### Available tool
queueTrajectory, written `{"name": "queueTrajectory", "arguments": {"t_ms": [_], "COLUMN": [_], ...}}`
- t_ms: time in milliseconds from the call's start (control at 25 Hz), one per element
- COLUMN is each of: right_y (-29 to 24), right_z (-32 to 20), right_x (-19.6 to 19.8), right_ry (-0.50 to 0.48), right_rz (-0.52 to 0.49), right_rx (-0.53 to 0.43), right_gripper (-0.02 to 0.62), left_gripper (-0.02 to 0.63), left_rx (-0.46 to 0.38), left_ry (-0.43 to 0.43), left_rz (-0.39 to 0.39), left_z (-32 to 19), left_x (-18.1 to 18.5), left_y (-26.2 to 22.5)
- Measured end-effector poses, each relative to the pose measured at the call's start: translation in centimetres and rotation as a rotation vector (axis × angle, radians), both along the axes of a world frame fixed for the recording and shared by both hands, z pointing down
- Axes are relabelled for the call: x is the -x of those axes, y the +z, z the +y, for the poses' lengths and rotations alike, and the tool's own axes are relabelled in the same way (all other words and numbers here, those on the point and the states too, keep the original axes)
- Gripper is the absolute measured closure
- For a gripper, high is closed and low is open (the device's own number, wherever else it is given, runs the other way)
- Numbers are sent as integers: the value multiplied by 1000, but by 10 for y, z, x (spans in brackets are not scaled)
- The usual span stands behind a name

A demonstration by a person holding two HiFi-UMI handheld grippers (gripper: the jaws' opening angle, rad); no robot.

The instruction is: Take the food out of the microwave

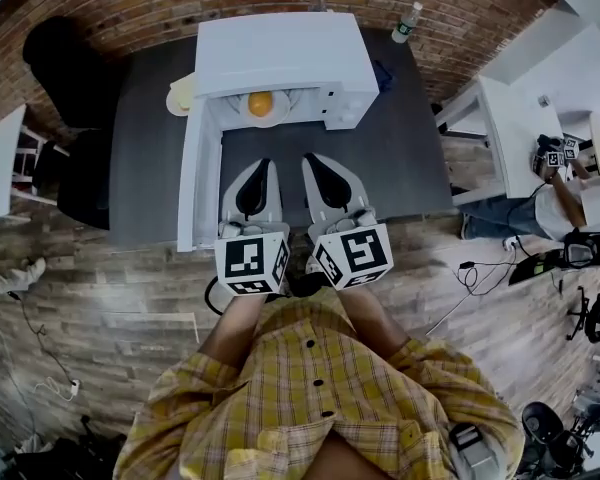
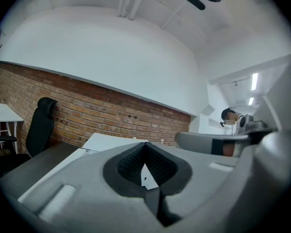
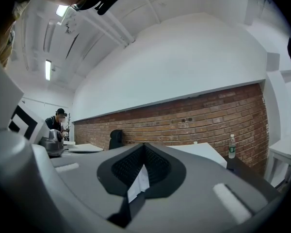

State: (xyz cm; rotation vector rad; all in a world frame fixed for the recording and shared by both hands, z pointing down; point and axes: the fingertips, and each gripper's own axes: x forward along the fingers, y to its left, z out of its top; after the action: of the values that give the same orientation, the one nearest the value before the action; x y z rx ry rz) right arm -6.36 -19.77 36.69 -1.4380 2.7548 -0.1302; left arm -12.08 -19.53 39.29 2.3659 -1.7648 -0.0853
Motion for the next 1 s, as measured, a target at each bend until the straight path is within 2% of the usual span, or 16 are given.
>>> {"name": "queueTrajectory", "arguments": {"t_ms": [240,480,680,840,1000], "right_y": [7,15,20,20,24], "right_z": [-9,-19,-25,-30,-35], "right_x": [-9,-20,-32,-35,-39], "right_ry": [-16,-28,-29,-35,-38], "right_rz": [16,23,20,29,30], "right_rx": [8,7,15,11,19], "right_gripper": [592,592,592,592,592], "left_gripper": [606,607,607,606,604], "left_rx": [84,162,198,258,273], "left_ry": [-41,-67,-109,-112,-126], "left_rz": [25,86,61,109,177], "left_z": [-18,-42,-63,-79,-88], "left_x": [-2,-5,-4,-5,-3], "left_y": [30,67,98,128,142]}}
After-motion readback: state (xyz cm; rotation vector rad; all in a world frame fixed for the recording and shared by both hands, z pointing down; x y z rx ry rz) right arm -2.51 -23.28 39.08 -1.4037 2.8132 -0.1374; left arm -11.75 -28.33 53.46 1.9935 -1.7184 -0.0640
